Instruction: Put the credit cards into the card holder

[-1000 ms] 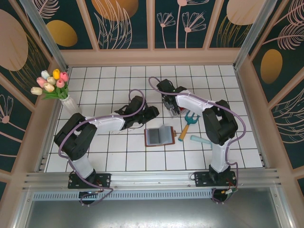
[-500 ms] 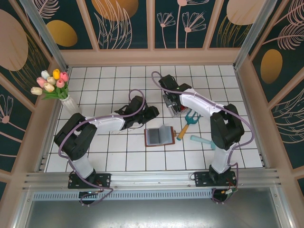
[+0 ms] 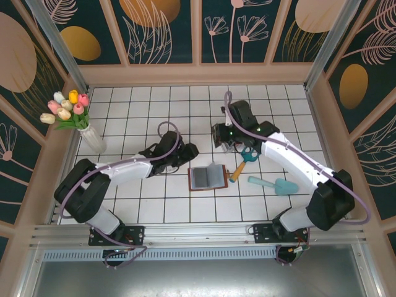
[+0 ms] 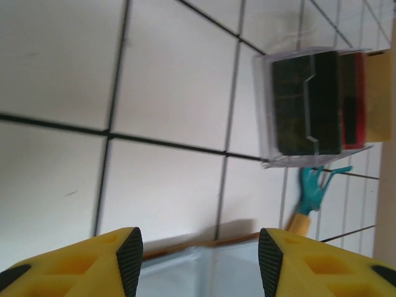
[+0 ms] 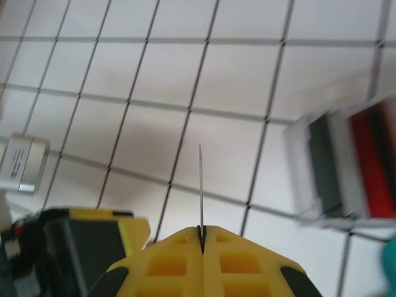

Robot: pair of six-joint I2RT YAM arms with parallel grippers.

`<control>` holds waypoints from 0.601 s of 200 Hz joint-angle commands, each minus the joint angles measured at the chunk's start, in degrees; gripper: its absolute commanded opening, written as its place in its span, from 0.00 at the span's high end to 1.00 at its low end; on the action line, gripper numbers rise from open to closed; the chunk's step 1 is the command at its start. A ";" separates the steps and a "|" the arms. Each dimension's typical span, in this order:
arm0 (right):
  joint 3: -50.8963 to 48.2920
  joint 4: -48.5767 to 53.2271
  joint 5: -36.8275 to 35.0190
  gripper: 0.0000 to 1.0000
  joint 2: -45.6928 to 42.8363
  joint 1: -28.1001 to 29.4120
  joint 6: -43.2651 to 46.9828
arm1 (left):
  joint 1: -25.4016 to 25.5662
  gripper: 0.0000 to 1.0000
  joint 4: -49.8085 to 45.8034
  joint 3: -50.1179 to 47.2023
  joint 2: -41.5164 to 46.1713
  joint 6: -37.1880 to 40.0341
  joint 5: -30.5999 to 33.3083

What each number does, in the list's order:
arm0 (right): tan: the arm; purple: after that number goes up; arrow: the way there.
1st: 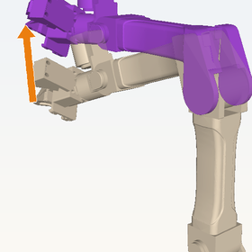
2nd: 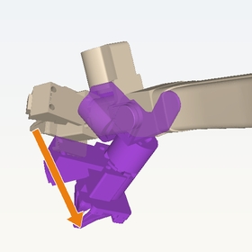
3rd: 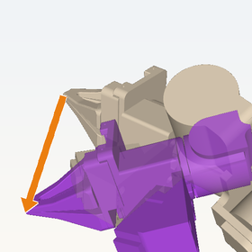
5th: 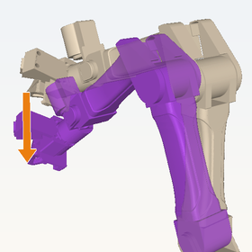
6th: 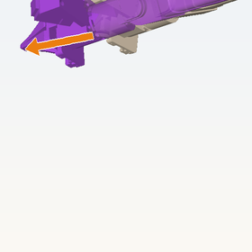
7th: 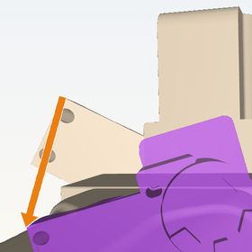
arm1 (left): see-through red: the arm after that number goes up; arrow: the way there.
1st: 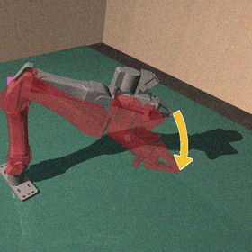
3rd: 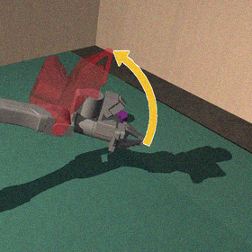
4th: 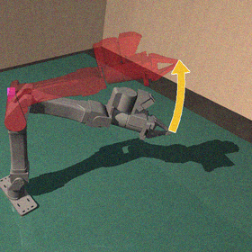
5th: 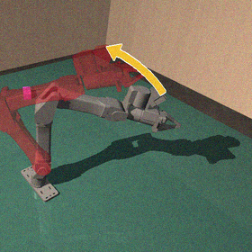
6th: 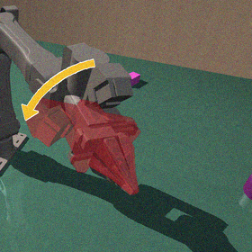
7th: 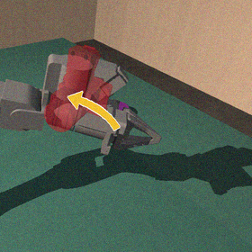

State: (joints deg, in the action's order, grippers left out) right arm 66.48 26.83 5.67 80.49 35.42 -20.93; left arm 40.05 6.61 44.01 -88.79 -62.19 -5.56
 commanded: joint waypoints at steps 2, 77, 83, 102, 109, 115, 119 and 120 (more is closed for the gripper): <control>-8.55 -9.85 11.33 1.00 -3.02 1.25 -11.13 | -0.40 0.45 -3.21 -4.70 4.71 -0.82 2.99; -25.35 -24.44 18.68 1.00 -7.24 2.46 -26.79 | -0.37 0.43 -1.38 -13.02 12.58 -3.03 1.38; -25.36 -23.46 17.34 1.00 -6.90 2.91 -26.01 | -0.38 0.43 -0.84 -13.32 12.64 -3.07 1.17; -27.17 -23.14 15.09 1.00 -6.26 3.16 -25.17 | -0.36 0.43 -0.33 -13.60 12.12 -2.76 0.42; -28.21 -24.03 14.70 1.00 -6.26 3.11 -25.19 | -0.40 0.44 0.01 -13.60 11.77 -2.55 -0.22; -29.01 -24.66 14.40 1.00 -6.18 3.07 -25.32 | -0.33 0.44 0.43 -13.58 11.42 -2.31 -0.89; -29.36 -25.07 14.29 1.00 -6.14 2.95 -25.08 | -0.38 0.45 0.74 -13.51 11.11 -2.21 -1.25; -29.46 -25.11 14.20 1.00 -6.13 2.97 -25.01 | -0.40 0.45 0.80 -13.51 11.06 -2.22 -1.36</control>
State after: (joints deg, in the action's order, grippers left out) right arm 40.16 4.58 22.04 74.72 38.26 -45.36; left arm 40.05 4.73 31.07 -77.01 -64.45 -4.51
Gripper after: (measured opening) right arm 0.058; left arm 0.561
